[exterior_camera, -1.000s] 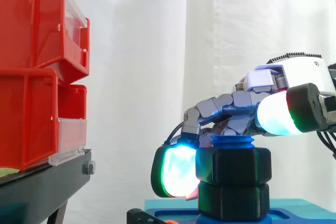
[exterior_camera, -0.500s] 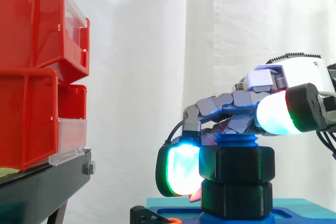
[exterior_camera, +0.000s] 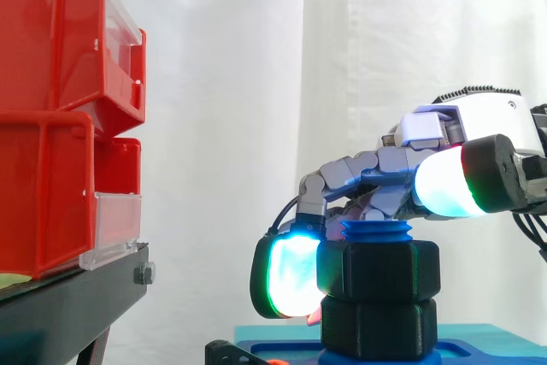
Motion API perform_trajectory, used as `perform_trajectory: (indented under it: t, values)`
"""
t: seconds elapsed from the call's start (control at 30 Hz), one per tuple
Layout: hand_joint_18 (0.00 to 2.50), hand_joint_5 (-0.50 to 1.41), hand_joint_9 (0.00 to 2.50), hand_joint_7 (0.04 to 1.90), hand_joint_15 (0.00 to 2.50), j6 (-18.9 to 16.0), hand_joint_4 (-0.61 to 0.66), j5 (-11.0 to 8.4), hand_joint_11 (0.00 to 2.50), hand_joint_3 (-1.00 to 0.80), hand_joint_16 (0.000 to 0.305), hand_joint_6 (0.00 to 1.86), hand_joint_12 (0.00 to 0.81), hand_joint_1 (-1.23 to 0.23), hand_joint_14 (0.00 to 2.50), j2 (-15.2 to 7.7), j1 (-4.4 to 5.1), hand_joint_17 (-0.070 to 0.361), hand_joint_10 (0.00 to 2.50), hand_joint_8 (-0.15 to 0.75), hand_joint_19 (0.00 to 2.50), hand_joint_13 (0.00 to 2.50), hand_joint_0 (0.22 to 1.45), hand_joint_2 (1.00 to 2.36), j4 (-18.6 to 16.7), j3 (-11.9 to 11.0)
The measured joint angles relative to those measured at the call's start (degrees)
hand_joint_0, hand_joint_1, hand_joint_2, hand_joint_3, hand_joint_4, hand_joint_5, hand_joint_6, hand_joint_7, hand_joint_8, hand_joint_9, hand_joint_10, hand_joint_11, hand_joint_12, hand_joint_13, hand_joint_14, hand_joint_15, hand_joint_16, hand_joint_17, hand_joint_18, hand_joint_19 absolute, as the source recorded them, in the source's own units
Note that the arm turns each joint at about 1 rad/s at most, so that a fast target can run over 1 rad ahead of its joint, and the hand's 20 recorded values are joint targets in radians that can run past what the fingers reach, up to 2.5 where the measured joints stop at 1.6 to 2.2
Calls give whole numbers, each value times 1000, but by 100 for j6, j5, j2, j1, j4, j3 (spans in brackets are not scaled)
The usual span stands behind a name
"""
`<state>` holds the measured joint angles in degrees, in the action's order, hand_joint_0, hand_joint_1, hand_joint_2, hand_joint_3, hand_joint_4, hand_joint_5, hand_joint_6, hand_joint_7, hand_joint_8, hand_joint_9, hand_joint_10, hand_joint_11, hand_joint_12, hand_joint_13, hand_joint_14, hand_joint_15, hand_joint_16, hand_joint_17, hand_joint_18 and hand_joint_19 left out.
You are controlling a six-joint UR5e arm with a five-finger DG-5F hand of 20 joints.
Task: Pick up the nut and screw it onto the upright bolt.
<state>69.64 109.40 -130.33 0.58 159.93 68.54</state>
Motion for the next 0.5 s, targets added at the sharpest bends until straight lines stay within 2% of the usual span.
perform_trajectory:
  t: [0.13,0.3,0.5]
  values:
    - [272,-31,826,1263,1,-3,193,37,0,-500,44,505,298,-154,0,-1,-46,99,0,268,0,497,470,1000,77,0]
    - [268,-23,835,1372,0,-3,162,76,0,-500,44,504,298,-155,0,-1,-93,98,0,271,0,497,473,1000,196,6]
    - [276,-20,844,1399,2,-11,163,116,0,-500,43,505,294,-163,0,-1,-137,96,0,272,0,499,476,1000,198,78]
